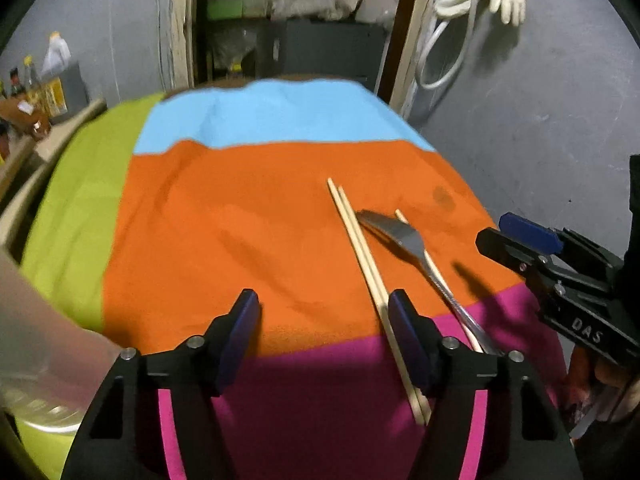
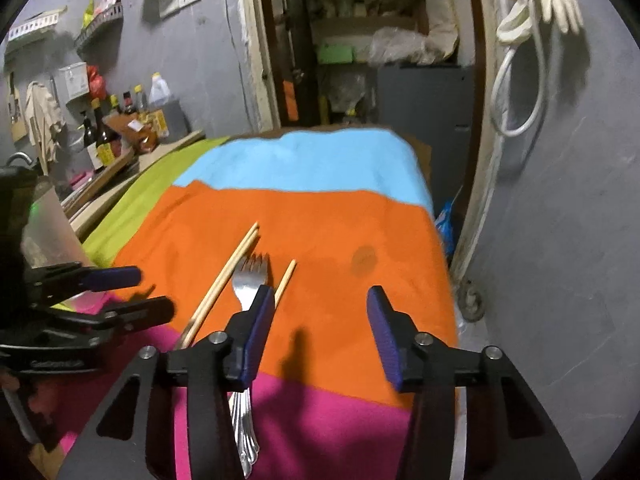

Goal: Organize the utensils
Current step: 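Move both open tools back over the chopsticks and fork, then grasp a chopstick with the left tool while the right tool grasps another chopstick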

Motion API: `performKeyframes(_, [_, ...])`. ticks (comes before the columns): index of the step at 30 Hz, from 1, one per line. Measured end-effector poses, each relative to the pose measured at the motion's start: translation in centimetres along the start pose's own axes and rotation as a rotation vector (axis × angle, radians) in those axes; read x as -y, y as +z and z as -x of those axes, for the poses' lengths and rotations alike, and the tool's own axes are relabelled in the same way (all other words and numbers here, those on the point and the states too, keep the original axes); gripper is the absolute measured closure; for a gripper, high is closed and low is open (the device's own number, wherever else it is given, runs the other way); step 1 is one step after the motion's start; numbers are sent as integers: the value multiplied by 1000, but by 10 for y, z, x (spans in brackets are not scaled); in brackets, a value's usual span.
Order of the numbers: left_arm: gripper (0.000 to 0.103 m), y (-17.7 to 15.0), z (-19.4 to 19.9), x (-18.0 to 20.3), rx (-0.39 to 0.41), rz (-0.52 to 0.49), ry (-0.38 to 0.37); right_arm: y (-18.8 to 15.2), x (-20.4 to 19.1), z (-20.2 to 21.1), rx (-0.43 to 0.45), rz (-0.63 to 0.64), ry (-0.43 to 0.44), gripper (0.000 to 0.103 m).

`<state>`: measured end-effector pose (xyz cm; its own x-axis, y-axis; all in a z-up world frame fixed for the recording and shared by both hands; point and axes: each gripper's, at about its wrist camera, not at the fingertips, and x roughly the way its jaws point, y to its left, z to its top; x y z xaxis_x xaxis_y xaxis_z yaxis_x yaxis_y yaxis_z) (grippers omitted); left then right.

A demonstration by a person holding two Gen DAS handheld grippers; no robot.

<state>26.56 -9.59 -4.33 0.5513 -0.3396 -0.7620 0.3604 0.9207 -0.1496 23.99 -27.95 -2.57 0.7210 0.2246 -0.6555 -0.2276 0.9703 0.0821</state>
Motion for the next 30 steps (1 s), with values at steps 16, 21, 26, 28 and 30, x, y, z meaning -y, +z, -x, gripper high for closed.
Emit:
performKeyframes(16, [45, 5, -11, -3, -26, 18, -9, 6, -15, -41, -178, 60, 67, 72])
performKeyframes(21, [45, 6, -12, -2, -29, 17, -8, 5, -17, -41, -190, 93, 45, 78])
performKeyframes(26, [58, 10, -14, 1, -40, 16, -17, 0, -18, -34, -202, 147, 35, 89])
performKeyframes(28, [74, 14, -16, 2, -55, 19, -36, -3, -15, -29, -204, 154, 32, 92])
performKeyframes(30, [77, 18, -21, 3, -76, 19, -54, -5, -11, -26, -203, 146, 30, 93])
